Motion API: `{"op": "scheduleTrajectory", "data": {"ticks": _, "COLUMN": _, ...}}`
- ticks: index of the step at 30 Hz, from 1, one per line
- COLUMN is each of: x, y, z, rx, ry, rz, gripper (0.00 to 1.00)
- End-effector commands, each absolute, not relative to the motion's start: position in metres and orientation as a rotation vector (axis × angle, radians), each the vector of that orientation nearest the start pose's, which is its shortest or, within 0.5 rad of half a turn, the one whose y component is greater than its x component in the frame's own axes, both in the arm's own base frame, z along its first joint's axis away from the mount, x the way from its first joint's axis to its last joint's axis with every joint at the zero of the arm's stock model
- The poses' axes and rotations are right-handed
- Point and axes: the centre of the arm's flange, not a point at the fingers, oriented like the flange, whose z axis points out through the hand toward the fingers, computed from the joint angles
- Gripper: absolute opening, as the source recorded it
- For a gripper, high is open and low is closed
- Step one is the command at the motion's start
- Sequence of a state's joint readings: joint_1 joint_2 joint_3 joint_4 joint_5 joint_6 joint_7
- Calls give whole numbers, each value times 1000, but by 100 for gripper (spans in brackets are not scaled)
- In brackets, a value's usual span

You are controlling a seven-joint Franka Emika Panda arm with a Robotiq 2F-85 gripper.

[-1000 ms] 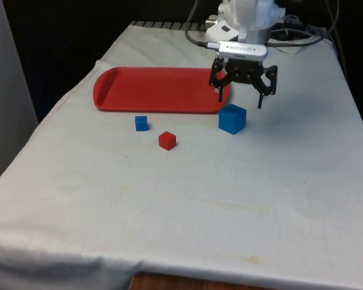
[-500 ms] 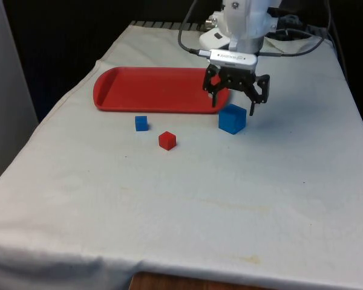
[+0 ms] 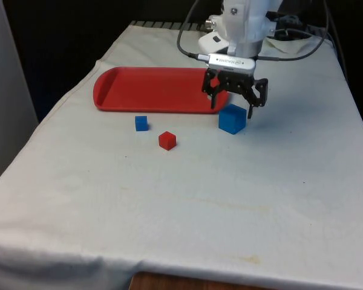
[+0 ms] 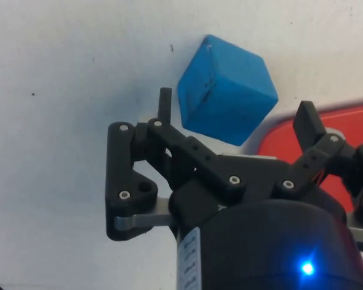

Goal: Pick up the largest block and place it onto the tray.

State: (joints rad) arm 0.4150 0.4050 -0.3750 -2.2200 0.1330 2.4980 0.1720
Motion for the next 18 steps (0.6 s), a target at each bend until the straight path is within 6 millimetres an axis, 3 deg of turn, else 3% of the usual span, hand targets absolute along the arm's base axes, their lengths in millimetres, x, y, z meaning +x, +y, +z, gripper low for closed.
{"op": "scheduleTrajectory", "data": {"ticks": 1, "x": 540, "y": 17, "z": 193, "rx": -3199, "ry": 365, "rz": 121, "gripper": 100}}
{"op": "scheduleTrajectory", "data": {"ticks": 15, "x": 540, "y": 16, "z": 180, "rx": -3210, "ry": 379, "rz": 107, "gripper": 98}}
{"op": "scheduleTrajectory", "data": {"ticks": 18, "x": 540, "y": 16, "z": 180, "rx": -3210, "ry": 379, "rz": 107, "gripper": 68}}
